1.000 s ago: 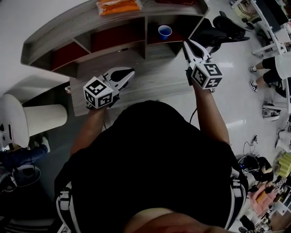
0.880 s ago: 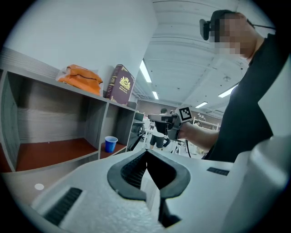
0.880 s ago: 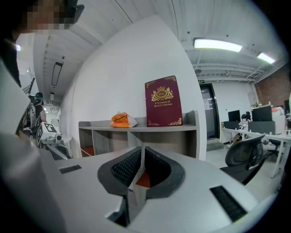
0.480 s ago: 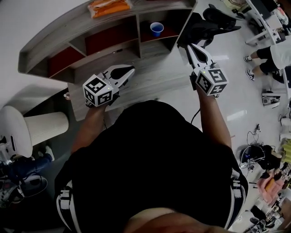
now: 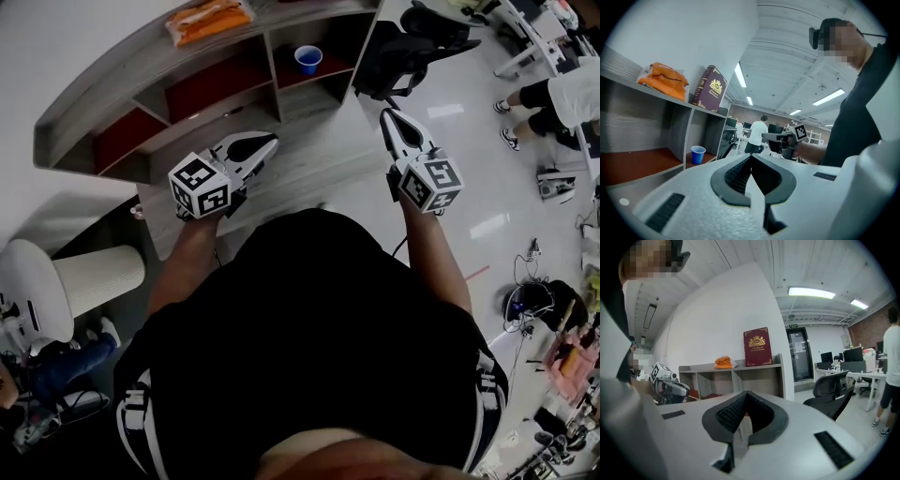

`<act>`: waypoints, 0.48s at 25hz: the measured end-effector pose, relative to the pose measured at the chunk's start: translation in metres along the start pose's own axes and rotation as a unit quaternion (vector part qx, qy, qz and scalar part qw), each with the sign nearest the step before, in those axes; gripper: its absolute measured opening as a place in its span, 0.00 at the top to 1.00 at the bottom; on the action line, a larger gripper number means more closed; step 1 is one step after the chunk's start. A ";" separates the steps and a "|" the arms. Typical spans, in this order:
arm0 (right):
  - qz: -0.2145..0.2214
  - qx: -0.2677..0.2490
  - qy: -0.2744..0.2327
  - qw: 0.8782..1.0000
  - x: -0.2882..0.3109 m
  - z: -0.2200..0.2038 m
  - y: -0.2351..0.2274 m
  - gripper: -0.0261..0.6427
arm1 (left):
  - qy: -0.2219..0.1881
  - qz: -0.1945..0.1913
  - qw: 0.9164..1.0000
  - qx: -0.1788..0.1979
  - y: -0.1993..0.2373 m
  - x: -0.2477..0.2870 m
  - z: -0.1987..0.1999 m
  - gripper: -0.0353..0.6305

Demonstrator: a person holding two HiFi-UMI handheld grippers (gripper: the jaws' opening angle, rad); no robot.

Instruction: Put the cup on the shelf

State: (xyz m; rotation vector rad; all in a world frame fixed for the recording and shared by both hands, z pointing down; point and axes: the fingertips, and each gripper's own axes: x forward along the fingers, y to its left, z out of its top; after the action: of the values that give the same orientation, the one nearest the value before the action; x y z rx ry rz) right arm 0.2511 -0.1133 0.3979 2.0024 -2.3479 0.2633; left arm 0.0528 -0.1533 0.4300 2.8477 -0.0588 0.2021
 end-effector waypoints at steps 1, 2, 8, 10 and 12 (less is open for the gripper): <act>-0.001 0.001 0.000 1.000 -0.002 -0.001 0.001 0.95 | 0.001 -0.001 1.000 0.001 0.000 0.001 0.000 0.92; -0.003 0.003 0.000 1.000 -0.004 -0.002 0.002 0.95 | 0.002 -0.002 1.000 0.001 0.000 0.001 -0.001 0.92; -0.003 0.021 0.012 1.000 -0.011 -0.014 0.009 0.95 | 0.006 -0.009 1.000 -0.003 -0.005 0.006 -0.006 0.92; -0.002 0.025 0.015 1.000 -0.012 -0.018 0.013 0.95 | 0.009 -0.012 1.000 -0.002 -0.007 0.006 -0.007 0.92; 0.000 0.028 0.016 0.999 -0.013 -0.022 0.017 0.95 | 0.008 -0.014 1.000 -0.001 -0.010 0.006 -0.008 0.92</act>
State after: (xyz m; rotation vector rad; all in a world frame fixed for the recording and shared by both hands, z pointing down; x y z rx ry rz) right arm 0.2347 -0.0944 0.4159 2.0058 -2.3478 0.3625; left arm 0.0581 -0.1418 0.4356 2.8436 -0.0165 0.2195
